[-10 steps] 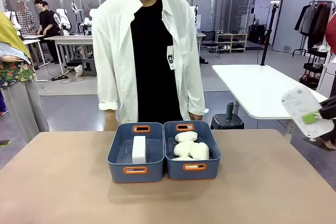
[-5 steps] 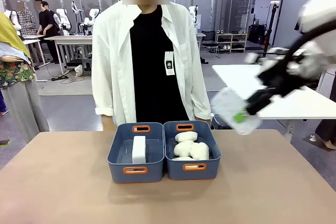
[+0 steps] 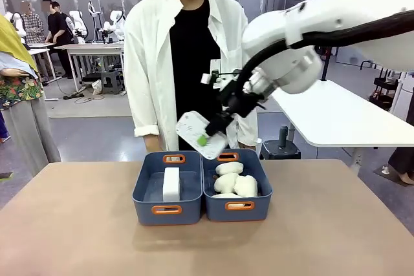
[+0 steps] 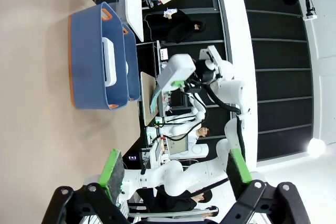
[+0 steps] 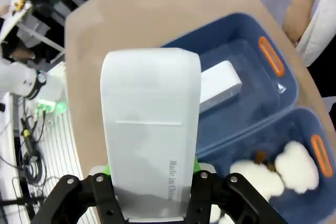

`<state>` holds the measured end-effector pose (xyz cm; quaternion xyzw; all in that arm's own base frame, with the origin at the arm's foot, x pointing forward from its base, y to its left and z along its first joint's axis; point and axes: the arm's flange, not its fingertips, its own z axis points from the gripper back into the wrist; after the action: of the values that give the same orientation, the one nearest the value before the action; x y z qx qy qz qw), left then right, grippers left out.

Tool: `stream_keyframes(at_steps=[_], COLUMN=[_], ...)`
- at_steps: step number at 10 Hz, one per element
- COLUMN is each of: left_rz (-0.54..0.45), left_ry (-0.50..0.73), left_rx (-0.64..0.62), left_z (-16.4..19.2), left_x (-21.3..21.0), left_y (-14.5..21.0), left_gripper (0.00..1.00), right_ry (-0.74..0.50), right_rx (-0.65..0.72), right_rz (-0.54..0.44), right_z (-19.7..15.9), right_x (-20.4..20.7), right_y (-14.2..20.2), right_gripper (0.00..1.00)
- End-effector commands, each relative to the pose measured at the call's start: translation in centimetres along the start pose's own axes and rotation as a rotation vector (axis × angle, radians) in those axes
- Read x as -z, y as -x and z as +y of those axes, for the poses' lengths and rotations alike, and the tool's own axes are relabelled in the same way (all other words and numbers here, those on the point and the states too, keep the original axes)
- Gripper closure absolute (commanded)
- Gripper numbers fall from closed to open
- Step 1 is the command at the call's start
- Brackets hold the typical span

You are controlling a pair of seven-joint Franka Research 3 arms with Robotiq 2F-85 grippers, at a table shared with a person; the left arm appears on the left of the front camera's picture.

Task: Sort the digital clocks into the basket.
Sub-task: Pick up the Digital clock from the table and place it into the empty Plastic storage basket.

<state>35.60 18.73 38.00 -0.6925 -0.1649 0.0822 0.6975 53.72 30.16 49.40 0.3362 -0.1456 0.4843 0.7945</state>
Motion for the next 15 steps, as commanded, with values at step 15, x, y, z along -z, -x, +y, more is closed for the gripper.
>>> stream_keyframes(at_steps=[15], left_rz=[0.008], left_ry=[0.000], left_rx=[0.010], left_z=[-0.1], left_x=[-0.3], left_y=[0.3], left_gripper=[0.00], right_ry=[0.435], right_rx=[0.661], right_rz=[-0.026], right_z=[0.0], right_x=[14.4], right_y=[2.2], right_gripper=[1.00])
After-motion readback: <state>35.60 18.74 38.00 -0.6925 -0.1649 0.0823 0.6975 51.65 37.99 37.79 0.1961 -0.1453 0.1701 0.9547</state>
